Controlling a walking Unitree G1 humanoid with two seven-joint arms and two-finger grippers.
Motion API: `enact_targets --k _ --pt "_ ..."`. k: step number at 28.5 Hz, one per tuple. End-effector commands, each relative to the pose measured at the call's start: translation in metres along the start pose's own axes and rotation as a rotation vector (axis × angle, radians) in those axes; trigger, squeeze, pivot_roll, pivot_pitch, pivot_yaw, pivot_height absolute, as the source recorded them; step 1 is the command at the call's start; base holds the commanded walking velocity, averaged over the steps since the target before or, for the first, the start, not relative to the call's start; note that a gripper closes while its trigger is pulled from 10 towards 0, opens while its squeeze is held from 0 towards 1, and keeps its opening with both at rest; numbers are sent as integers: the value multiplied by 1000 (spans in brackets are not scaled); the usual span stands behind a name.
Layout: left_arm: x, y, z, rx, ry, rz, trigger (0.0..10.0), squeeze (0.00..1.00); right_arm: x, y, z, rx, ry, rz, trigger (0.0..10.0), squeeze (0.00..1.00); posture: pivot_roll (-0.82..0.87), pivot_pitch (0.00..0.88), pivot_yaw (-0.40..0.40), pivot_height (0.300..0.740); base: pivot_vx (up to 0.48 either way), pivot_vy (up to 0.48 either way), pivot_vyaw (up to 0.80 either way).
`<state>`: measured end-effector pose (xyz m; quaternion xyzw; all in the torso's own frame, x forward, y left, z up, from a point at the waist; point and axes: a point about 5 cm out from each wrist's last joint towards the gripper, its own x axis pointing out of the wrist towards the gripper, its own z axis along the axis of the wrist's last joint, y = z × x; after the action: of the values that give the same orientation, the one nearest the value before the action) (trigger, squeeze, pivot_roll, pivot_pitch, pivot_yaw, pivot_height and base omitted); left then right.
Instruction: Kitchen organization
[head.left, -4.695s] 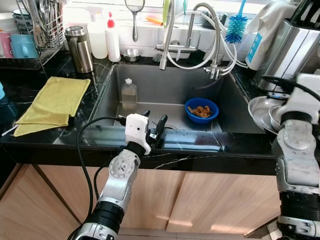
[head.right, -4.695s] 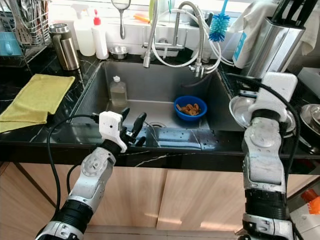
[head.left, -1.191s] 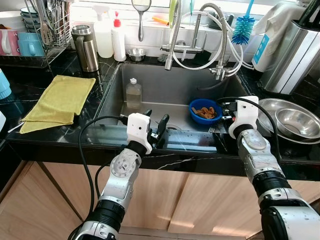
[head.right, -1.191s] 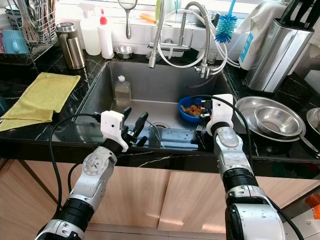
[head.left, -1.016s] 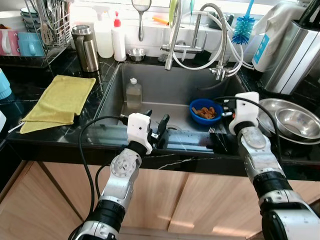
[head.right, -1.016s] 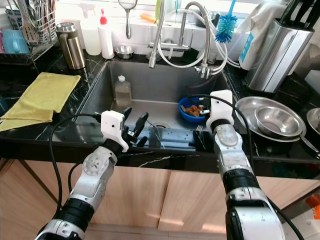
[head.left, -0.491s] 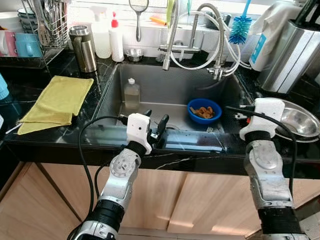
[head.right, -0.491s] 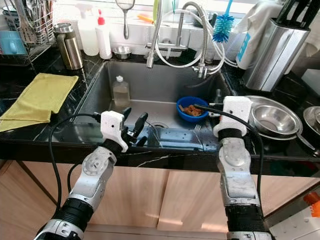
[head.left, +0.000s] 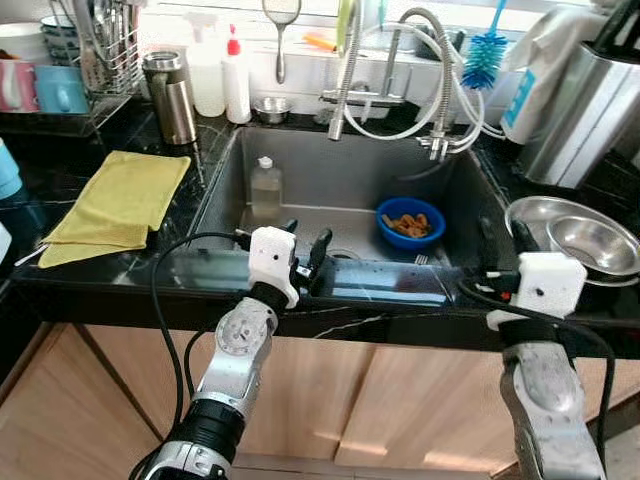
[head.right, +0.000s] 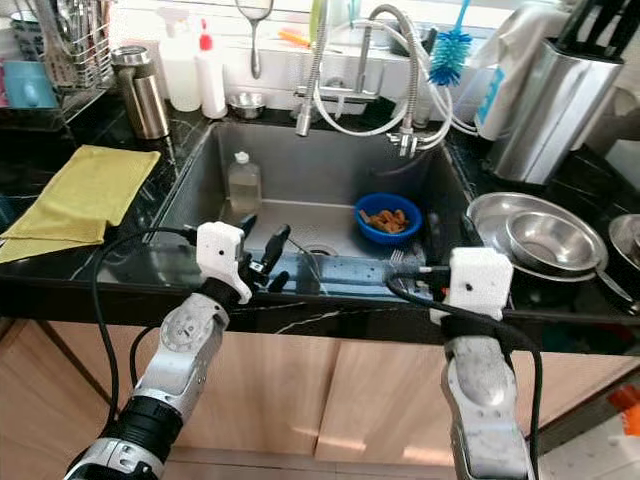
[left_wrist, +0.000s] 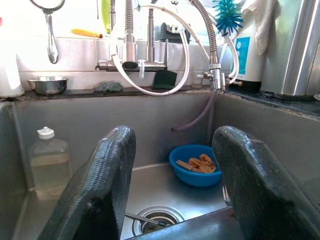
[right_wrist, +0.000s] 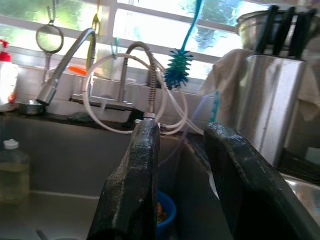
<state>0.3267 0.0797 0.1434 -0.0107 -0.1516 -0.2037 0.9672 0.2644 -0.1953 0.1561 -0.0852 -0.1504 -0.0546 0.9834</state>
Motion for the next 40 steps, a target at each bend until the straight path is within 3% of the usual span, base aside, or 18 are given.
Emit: enact_targets --k 1,12,22,40 --pt "3 0 2 18 -6 -5 10000 0 0 -4 6 4 -31 -25 10000 0 95 0 -75 740 0 0 0" --pt "7 7 12 42 -48 46 10000 0 0 7 9 37 -54 -5 10000 0 100 8 -78 740 0 0 0" --pt "18 19 42 107 -153 91 10000 0 3 14 7 50 -49 9 10000 0 104 25 -78 740 0 0 0" --pt "10 13 32 101 -113 86 10000 0 2 24 6 52 -25 -6 10000 0 96 26 -73 740 0 -89 0"
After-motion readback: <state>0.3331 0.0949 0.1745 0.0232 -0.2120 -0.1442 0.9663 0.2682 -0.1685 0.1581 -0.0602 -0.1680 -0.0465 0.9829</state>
